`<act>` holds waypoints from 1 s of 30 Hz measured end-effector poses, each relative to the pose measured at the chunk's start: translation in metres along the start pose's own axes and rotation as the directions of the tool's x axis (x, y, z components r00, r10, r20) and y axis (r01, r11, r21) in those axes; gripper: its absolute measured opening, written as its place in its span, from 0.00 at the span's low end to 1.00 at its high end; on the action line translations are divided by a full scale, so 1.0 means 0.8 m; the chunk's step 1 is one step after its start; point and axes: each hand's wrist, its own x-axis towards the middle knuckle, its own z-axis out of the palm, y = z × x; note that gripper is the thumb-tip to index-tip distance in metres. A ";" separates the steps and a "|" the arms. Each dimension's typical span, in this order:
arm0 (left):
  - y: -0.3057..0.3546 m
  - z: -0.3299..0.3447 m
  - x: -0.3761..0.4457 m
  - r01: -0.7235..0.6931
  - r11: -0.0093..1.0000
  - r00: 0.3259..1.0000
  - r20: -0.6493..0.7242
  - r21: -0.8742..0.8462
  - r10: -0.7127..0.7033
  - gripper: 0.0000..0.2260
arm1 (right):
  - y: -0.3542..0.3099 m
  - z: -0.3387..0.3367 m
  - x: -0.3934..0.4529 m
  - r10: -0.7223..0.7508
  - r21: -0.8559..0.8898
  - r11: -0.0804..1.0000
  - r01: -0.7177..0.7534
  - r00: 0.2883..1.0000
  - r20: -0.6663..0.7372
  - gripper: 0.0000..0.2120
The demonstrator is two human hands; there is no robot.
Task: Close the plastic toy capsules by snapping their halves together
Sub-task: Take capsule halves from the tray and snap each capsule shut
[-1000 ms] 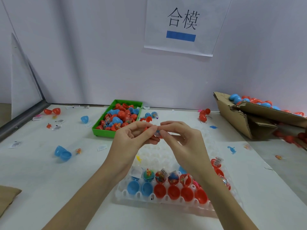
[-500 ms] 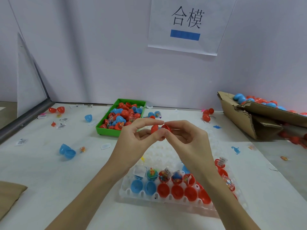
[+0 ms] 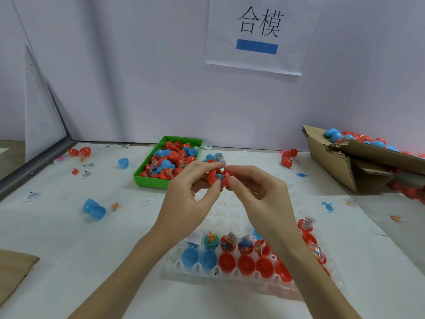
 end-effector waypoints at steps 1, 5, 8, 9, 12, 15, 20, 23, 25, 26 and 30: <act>0.000 0.001 -0.001 0.004 1.000 1.000 -0.018 -0.001 -0.004 0.15 | 0.000 0.001 -0.001 -0.009 -0.017 1.000 0.009 1.000 -0.003 0.10; 0.001 0.005 -0.003 0.013 1.000 0.996 -0.091 0.013 -0.011 0.14 | 0.002 0.005 -0.002 -0.010 -0.038 0.999 0.009 1.000 -0.014 0.10; 0.004 0.004 -0.002 0.029 0.998 0.993 -0.112 -0.052 -0.034 0.12 | 0.000 0.004 -0.001 -0.005 -0.041 0.999 0.003 1.000 -0.031 0.10; 0.005 0.003 -0.001 0.025 0.998 0.994 -0.104 -0.054 -0.030 0.11 | -0.001 0.004 -0.001 -0.006 -0.049 0.999 0.004 0.999 -0.039 0.10; 0.008 0.000 -0.001 0.000 1.000 0.997 -0.071 -0.031 -0.003 0.09 | 0.000 0.003 0.001 0.004 -0.052 0.999 -0.006 0.999 -0.054 0.09; 0.009 -0.002 -0.001 -0.025 1.000 0.999 -0.041 -0.019 0.024 0.10 | 0.002 0.004 0.001 0.031 -0.041 0.999 -0.034 0.997 -0.069 0.10; 0.009 -0.002 -0.001 -0.036 0.999 0.999 0.020 -0.014 0.036 0.14 | 0.003 0.000 0.000 0.012 -0.022 1.000 -0.013 0.998 -0.059 0.10; 0.011 -0.004 0.000 -0.008 0.999 1.000 0.014 -0.047 0.008 0.14 | 0.000 -0.003 0.001 0.008 0.023 1.000 -0.008 0.999 -0.037 0.09; 0.014 -0.006 0.001 -0.002 0.998 1.000 0.001 -0.059 0.002 0.15 | -0.003 -0.004 0.000 0.003 0.047 0.999 -0.002 1.000 -0.022 0.09; 0.015 -0.006 0.002 0.001 0.998 1.000 -0.007 -0.059 -0.001 0.16 | -0.004 -0.004 0.000 -0.003 0.052 0.999 0.004 1.000 -0.015 0.09; 0.018 -0.008 0.002 0.016 0.999 0.999 -0.031 -0.048 -0.018 0.17 | -0.008 -0.002 0.000 -0.006 0.034 0.999 0.006 1.000 -0.004 0.10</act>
